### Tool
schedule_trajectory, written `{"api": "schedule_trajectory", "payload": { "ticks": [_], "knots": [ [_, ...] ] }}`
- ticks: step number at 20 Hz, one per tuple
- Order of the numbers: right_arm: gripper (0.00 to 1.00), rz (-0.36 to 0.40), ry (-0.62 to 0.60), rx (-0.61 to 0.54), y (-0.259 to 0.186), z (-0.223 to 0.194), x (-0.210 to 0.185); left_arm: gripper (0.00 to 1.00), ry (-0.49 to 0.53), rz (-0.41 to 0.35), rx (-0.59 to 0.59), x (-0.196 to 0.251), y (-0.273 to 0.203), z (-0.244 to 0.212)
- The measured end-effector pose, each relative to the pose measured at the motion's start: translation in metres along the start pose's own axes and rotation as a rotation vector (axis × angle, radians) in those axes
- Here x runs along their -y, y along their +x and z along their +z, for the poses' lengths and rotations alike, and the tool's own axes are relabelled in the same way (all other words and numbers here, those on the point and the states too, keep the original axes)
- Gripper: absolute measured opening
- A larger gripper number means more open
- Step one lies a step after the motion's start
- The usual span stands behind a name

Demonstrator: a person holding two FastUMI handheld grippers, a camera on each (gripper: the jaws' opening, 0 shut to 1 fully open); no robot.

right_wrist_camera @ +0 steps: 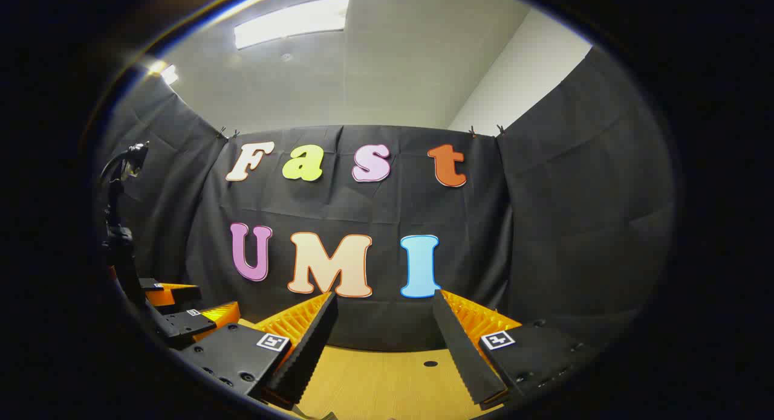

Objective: First open the suitcase, pack the skin care products into it, and then close the suitcase.

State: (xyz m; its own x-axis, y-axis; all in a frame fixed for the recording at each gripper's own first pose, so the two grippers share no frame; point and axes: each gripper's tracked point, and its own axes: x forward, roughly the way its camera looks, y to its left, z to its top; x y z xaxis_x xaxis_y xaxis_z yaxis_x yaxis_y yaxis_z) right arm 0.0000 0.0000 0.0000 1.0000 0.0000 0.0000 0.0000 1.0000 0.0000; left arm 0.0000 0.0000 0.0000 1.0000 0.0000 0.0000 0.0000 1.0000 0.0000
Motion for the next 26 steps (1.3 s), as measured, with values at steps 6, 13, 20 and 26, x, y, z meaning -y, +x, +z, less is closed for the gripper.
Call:
{"api": "schedule_trajectory", "payload": {
  "ticks": [6,13,20,26],
  "knots": [
    [1.00,0.017,0.020,0.011,0.010,-0.012,0.003,0.95,0.021,0.013,0.004,0.005,0.003,-0.004],
    [1.00,0.096,0.035,-0.036,0.019,-0.054,0.003,0.96,0.076,0.065,-0.096,-0.003,0.009,-0.047],
    [0.98,0.051,0.003,-0.119,0.039,-0.091,0.006,0.96,0.098,0.011,-0.455,-0.025,0.007,-0.181],
    [1.00,-0.041,-0.036,-0.205,0.050,-0.120,0.007,0.96,0.059,-0.017,-0.745,-0.052,0.012,-0.276]
  ]
}}
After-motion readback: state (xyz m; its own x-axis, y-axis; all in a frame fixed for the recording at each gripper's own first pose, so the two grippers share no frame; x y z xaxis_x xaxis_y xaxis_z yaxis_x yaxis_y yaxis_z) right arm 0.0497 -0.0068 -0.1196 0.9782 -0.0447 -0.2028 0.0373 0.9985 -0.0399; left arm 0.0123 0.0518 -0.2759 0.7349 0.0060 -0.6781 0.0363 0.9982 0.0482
